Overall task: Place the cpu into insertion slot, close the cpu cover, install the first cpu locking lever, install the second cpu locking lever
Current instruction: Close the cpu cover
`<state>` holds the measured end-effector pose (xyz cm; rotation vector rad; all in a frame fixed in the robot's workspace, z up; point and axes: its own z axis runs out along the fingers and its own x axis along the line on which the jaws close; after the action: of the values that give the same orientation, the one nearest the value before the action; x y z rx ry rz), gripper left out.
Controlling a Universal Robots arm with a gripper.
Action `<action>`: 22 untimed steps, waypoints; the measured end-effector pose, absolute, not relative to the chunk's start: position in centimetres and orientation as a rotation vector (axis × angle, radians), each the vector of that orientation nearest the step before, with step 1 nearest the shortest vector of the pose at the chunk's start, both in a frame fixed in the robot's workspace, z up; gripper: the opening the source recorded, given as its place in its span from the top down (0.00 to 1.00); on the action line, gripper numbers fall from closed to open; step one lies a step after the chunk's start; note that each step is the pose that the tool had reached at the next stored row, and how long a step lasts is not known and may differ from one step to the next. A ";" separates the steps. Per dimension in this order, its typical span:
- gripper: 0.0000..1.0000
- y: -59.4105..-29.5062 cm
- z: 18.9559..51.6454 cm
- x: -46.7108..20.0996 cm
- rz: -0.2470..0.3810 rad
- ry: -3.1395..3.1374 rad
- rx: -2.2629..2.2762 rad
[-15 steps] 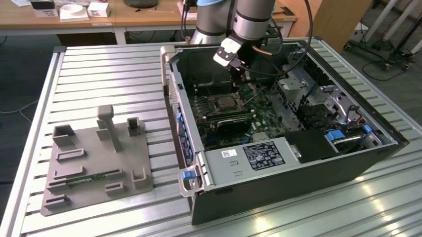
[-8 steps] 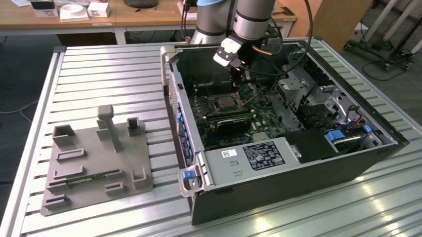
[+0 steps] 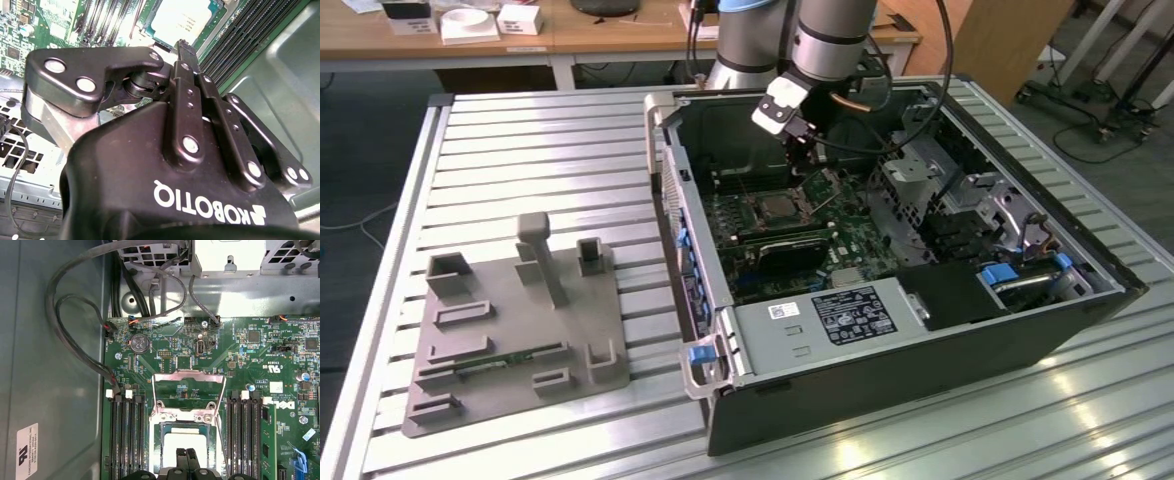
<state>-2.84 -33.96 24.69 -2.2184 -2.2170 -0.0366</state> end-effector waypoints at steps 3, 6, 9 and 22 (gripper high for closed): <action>0.90 -34.0 24.7 -2.6 -0.036 -2.217 -2.218; 0.90 -34.0 24.7 -2.2 -0.037 -2.217 -2.218; 0.90 -34.0 24.7 -2.0 -0.037 -2.217 -2.218; 0.90 -33.9 25.1 -1.3 -0.033 -2.219 -2.220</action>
<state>-1.30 -33.93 25.13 -2.2202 -2.2189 -0.0325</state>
